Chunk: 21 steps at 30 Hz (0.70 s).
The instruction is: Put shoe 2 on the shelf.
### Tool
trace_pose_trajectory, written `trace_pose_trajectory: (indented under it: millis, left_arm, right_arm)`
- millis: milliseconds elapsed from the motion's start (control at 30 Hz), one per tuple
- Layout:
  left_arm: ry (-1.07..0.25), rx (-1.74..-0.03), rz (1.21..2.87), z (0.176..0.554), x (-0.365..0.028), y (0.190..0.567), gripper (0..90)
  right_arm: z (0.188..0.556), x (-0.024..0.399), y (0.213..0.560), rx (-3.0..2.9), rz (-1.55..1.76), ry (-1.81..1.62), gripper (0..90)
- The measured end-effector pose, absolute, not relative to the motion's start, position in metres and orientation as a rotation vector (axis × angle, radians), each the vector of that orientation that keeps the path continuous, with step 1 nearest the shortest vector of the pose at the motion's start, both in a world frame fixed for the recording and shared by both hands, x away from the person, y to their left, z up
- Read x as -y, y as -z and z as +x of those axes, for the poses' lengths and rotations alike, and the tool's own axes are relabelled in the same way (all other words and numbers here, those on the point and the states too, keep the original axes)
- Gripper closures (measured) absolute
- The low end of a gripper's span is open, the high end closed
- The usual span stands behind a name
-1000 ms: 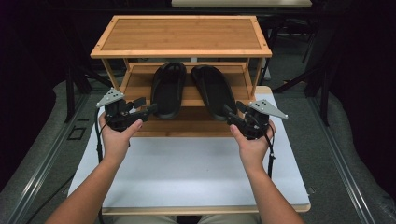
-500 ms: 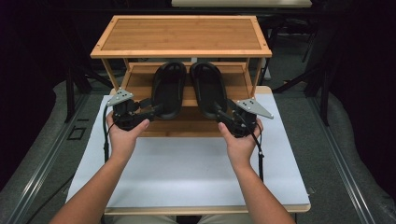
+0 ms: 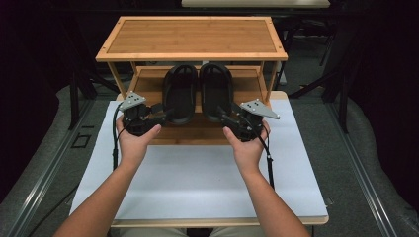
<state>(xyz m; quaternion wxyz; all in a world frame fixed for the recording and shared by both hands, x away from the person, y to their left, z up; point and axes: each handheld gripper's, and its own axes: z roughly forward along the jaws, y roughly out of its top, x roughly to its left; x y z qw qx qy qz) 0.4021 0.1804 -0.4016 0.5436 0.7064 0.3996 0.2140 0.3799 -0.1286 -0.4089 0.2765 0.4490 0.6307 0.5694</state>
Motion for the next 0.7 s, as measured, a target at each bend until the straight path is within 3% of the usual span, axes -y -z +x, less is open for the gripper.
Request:
trace_pose_trajectory:
  millis: [700]
  left_arm:
    - [-0.524,-0.963,1.670,0.414,-0.175,0.403,46.2]
  right_arm:
    - [0.390,0.119,0.409,-1.733,1.199,-1.553,47.6]
